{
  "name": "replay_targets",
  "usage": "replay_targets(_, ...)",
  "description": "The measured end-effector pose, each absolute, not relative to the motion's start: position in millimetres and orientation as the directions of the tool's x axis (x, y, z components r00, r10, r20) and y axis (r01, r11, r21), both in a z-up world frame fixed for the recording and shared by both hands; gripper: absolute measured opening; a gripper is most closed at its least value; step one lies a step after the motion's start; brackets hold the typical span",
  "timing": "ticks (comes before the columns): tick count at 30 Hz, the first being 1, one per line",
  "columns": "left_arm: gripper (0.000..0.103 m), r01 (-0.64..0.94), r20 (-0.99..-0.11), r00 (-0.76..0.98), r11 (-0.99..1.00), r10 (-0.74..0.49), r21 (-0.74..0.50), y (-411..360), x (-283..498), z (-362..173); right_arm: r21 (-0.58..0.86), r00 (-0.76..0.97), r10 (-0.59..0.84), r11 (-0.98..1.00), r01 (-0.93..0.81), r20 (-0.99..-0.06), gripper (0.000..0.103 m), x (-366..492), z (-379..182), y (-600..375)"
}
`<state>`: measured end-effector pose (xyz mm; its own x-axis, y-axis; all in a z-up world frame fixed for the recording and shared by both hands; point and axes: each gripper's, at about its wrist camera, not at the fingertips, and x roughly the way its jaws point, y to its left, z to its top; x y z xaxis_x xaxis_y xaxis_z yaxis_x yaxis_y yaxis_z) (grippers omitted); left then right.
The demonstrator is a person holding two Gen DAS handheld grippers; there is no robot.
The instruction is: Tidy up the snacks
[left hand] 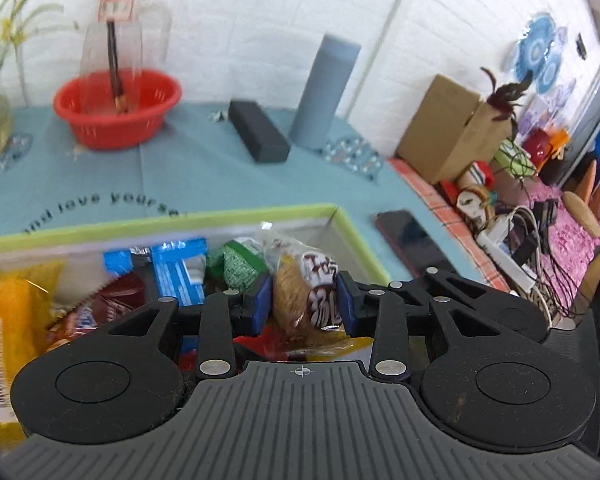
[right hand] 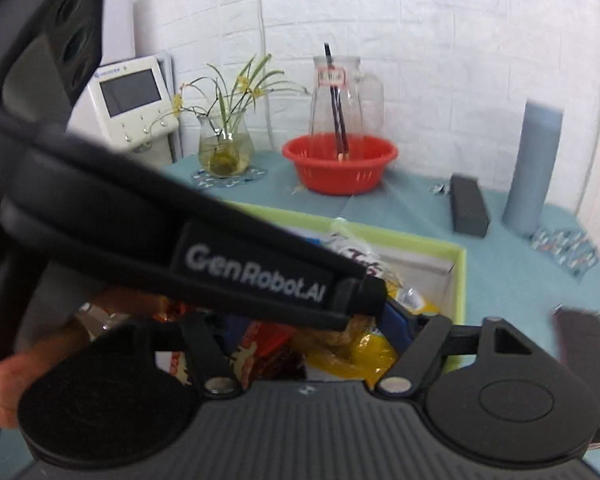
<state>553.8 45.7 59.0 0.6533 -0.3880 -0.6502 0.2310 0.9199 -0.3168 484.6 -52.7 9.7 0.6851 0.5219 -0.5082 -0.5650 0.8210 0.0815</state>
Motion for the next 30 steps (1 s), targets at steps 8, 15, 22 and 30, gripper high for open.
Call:
replay_targets(8,0.04,0.258,-0.564,0.728,0.918,-0.39,-0.301,52.9,518.4,82.7,0.003,0.761,0.508,0.832,-0.554,-0.405,0.094,439.1,35.9,-61.6)
replay_targets(15,0.05,0.368,-0.494,0.711,0.863,-0.5,-0.345,67.5,423.5,92.1,0.022,0.752,0.476,0.851,-0.525,-0.457,0.094,348.3,8.0,-93.9)
replay_targets(22,0.039,0.328,-0.679,0.542,0.869,-0.495,-0.371,40.7,422.8,13.4,0.09,0.664,0.452,0.859,-0.505,-0.596,0.094,348.2,-46.2,-84.7)
replay_targets(30,0.017,0.303,-0.709,0.503,0.869,-0.494,-0.391,27.6,446.2,-5.1,0.083,0.63,0.48,0.83,-0.551,-0.61,0.095,355.1,-50.2,-65.5)
